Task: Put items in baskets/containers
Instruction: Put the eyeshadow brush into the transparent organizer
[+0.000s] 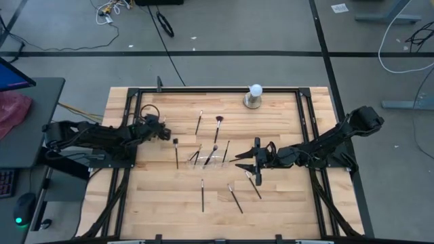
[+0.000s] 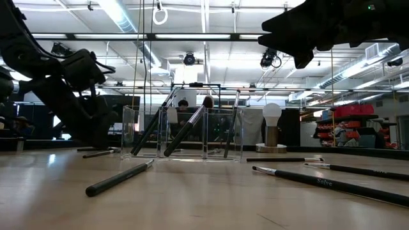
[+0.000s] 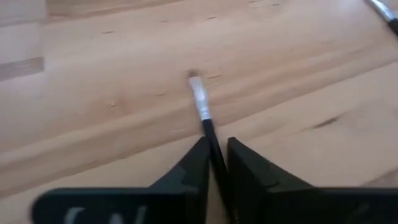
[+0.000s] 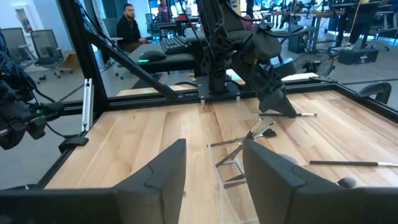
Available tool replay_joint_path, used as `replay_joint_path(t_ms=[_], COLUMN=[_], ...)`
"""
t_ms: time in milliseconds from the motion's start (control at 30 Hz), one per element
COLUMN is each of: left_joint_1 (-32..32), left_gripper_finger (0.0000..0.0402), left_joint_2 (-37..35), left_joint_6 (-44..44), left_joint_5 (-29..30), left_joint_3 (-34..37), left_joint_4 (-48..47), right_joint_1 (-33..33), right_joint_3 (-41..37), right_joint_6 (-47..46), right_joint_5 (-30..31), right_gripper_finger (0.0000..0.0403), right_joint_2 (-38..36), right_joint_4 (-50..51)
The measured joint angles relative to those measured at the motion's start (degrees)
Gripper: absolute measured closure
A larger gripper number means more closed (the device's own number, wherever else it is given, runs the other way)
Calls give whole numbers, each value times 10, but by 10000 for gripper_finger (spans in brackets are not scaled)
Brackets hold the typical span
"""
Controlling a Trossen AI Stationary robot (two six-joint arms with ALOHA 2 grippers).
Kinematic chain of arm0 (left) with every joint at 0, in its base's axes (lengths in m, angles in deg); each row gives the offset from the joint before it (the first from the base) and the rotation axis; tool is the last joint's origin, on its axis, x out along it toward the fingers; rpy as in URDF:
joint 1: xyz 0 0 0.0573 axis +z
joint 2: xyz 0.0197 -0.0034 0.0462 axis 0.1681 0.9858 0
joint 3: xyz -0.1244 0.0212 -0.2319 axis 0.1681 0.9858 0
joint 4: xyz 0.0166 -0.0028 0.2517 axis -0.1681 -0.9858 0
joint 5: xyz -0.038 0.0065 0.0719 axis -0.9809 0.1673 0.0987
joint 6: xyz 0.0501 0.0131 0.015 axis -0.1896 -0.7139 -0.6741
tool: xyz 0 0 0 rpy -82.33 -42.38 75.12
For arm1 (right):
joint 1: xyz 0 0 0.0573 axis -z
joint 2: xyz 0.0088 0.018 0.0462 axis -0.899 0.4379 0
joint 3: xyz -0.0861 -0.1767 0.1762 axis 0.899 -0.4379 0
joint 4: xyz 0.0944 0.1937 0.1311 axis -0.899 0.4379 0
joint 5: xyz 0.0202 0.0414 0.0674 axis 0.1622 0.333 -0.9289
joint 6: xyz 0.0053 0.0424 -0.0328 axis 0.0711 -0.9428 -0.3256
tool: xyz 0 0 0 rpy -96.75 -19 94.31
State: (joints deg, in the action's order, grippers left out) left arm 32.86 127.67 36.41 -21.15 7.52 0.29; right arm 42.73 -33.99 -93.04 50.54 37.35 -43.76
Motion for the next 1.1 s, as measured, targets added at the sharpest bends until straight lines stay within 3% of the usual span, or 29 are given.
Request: replay_joint_path(t_ms=[100,433,633,933,1100], left_joint_1=[0,-27,-61,-85,-90], left_gripper_finger=[389,393,401,398,367], left_joint_2=[0,1,3,2,2], left_joint_6=[-10,-18,-41,-59,-59], left_joint_5=[-12,-42,-99,-66,-64], left_joint_3=[0,3,3,2,2], left_joint_4=[-2,41,106,140,144], right_joint_1=[0,0,0,1,8], right_joint_3=[0,0,0,0,0], right_joint_6=[0,0,0,-3,-10], right_joint_5=[0,0,0,0,0], right_gripper_finger=[243,243,243,243,243], right_joint_2=[0,0,0,0,0], right_joint_4=[0,5,5,5,5])
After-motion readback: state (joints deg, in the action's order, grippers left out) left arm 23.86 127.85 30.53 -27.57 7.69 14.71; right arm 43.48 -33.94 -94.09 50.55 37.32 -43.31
